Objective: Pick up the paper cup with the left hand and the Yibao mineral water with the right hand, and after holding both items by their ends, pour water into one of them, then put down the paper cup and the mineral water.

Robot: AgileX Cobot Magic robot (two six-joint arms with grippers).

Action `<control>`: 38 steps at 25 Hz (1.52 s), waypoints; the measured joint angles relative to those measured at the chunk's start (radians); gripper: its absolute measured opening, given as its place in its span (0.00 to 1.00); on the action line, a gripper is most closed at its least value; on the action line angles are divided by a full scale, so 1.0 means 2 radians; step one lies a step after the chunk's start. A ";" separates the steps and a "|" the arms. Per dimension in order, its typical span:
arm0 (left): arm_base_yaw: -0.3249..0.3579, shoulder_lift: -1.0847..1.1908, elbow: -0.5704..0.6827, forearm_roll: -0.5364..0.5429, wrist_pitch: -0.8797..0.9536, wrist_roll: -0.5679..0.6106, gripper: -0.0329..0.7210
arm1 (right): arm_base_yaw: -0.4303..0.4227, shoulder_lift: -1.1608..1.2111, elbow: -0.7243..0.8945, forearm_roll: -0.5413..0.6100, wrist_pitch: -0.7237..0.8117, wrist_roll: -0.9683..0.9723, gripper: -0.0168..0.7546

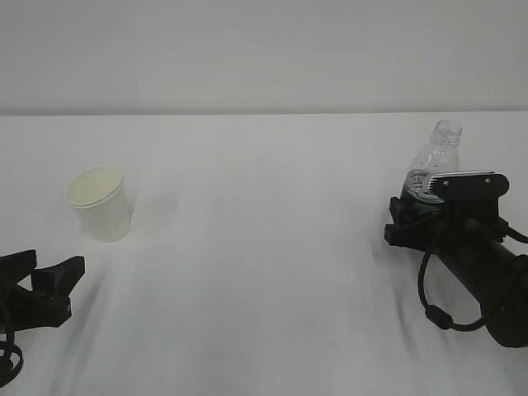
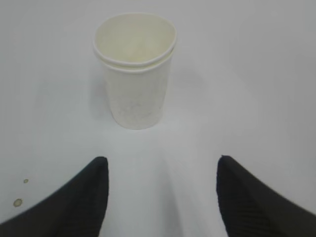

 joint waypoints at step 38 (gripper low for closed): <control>0.000 0.000 0.000 0.010 0.000 0.001 0.68 | 0.000 0.000 -0.026 0.022 0.010 -0.003 0.79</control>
